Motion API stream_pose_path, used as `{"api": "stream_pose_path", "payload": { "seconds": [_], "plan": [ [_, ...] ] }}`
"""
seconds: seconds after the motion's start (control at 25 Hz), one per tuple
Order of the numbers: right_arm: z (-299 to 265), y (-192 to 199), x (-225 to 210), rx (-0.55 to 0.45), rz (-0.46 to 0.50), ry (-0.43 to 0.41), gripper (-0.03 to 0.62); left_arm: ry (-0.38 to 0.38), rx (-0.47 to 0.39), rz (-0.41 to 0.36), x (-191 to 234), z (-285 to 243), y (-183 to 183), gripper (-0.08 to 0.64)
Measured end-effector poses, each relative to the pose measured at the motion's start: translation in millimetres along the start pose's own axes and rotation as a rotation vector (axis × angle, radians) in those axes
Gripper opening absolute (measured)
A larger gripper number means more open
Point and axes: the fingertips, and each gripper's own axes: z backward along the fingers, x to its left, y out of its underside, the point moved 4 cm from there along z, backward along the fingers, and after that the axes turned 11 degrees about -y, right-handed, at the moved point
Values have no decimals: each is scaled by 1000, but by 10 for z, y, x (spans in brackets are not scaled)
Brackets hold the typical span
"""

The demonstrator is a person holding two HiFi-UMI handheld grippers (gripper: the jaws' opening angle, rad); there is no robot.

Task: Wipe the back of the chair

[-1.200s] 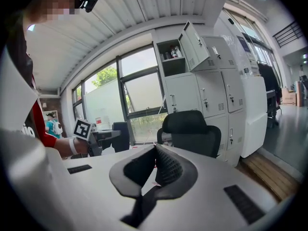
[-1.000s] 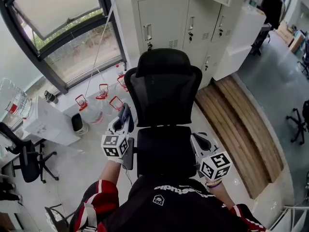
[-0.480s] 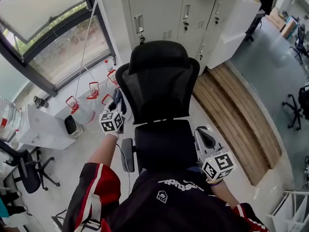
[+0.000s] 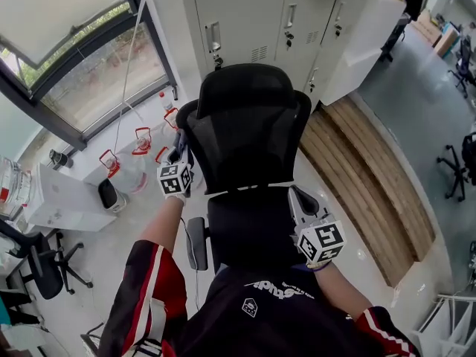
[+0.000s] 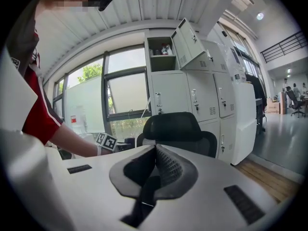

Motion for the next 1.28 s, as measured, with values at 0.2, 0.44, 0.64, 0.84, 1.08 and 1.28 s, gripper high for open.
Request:
{"api": "stream_pose_path", "payload": {
  "seconds": [0.2,0.44,0.64,0.84,1.08,1.28],
  "plan": [
    [-342,-24,-67,6,9,-60,14,-42,16,-13,20,-231,27,57],
    [-508,-52,-224,34,9,-95,14,-93,51,5,84,-502,94,57],
    [-385,8,-409,54,-5,-80,14,-137,68,11,19,-652,149,57],
    [-193,43,-622,54,-32,-53,14,-159,84,37,-165,-773,162,57],
    [17,66,-874,33,-69,-13,14,-139,93,24,-565,-911,150,57],
    [152,140,-985,43,-86,-3,14,-113,92,27,-908,-1013,133,57]
  ]
}}
